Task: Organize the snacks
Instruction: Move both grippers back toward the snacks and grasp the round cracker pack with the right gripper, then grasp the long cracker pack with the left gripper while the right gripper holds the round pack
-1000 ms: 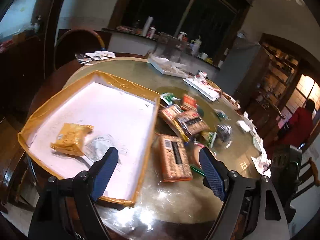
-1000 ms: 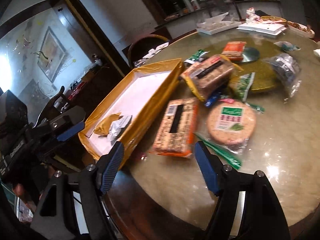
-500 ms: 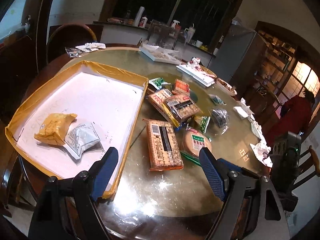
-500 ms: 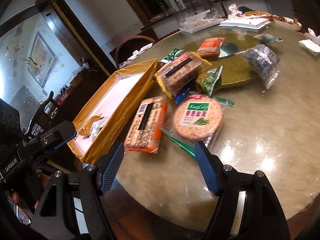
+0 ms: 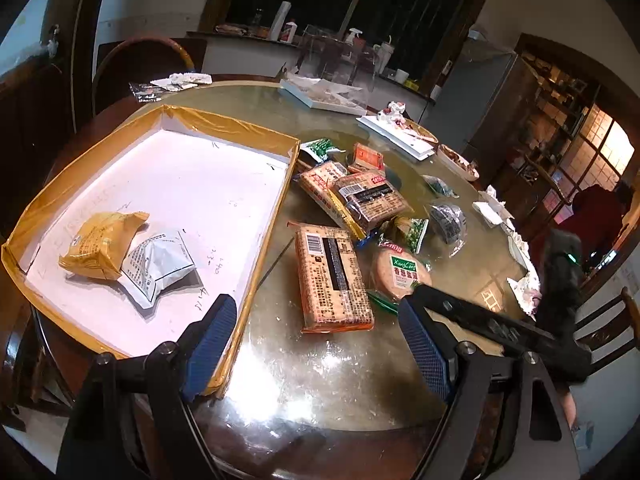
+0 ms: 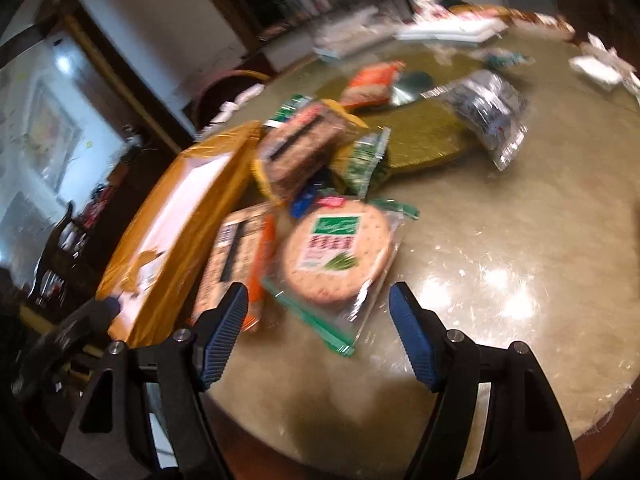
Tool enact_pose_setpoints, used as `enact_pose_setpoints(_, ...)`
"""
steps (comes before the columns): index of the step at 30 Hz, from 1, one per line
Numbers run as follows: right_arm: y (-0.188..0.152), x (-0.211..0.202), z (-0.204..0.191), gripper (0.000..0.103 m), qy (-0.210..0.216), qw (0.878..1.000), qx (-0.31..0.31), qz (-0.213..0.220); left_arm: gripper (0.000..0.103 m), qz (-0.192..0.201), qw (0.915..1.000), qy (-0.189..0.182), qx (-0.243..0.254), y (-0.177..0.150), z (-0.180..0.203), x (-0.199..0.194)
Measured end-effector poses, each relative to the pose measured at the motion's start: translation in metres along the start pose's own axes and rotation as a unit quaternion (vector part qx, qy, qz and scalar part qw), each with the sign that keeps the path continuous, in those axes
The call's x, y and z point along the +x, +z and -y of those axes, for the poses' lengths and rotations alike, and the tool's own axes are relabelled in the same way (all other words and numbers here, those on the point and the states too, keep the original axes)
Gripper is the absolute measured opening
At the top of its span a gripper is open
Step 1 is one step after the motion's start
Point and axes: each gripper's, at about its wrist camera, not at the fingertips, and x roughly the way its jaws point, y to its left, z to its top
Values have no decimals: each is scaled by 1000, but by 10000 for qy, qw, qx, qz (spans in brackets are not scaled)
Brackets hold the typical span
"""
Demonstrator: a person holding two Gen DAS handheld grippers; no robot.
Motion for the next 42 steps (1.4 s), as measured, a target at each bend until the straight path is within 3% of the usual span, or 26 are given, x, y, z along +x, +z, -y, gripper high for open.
enact_pose_setpoints(4, 15, 19, -6, 74, -500, 9987, 55, -68, 83, 92, 9999, 20, -62, 2, -4, -3)
enact_pose_setpoints(8, 25, 44, -31, 88, -1119, 9928, -389, -152, 83, 55, 10000, 25, -43, 4, -5, -1)
enact_pose_setpoints(12, 26, 60, -43, 88, -1694, 9829, -709, -125, 83, 93, 9999, 72, -79, 2, -7, -3)
enact_pose_setpoints(15, 20, 55, -42, 79, -1847, 9780, -957, -118, 83, 20, 10000, 59, -38, 4, -4, -1)
enact_pose_setpoints(20, 3, 26, -20, 77, -1822, 9783, -987, -50, 83, -193, 9994, 28, 291, 10, 15, 17)
enact_pose_setpoints(24, -19, -1, -6, 77, -1475, 9833, -1070, 45, 83, -916, 9941, -52, 580, 18, 34, 62)
enact_pose_setpoints(27, -26, -9, -1, 77, -1265, 9865, -1037, 56, 83, -1393, 9879, 232, 637, 23, 40, 95)
enact_pose_setpoints(29, -27, -11, 2, 77, -1216, 9878, -970, 75, 82, -1334, 9861, 607, 788, 26, 46, 103)
enact_pose_setpoints(32, -27, -11, 1, 77, -1211, 9882, -931, 85, 80, -1506, 9799, 845, 996, 24, 54, 116)
enact_pose_setpoints(35, -26, -9, -2, 77, -1273, 9864, -1035, 52, 71, -1510, 9725, 1190, 1316, 16, 61, 123)
enact_pose_setpoints(36, -27, -9, -2, 77, -1265, 9866, -1026, 52, 64, -1452, 9702, 1335, 1404, 14, 61, 123)
enact_pose_setpoints(37, -27, -9, -2, 77, -1244, 9873, -987, 56, 58, -1399, 9707, 1332, 1428, 13, 61, 120)
enact_pose_setpoints(40, -28, -10, -2, 77, -1226, 9878, -955, 68, 56, -1366, 9728, 1081, 1528, 6, 57, 105)
enact_pose_setpoints(42, -29, -10, -2, 77, -1226, 9874, -995, 59, 55, -1280, 9694, 1123, 1768, -10, 59, 91)
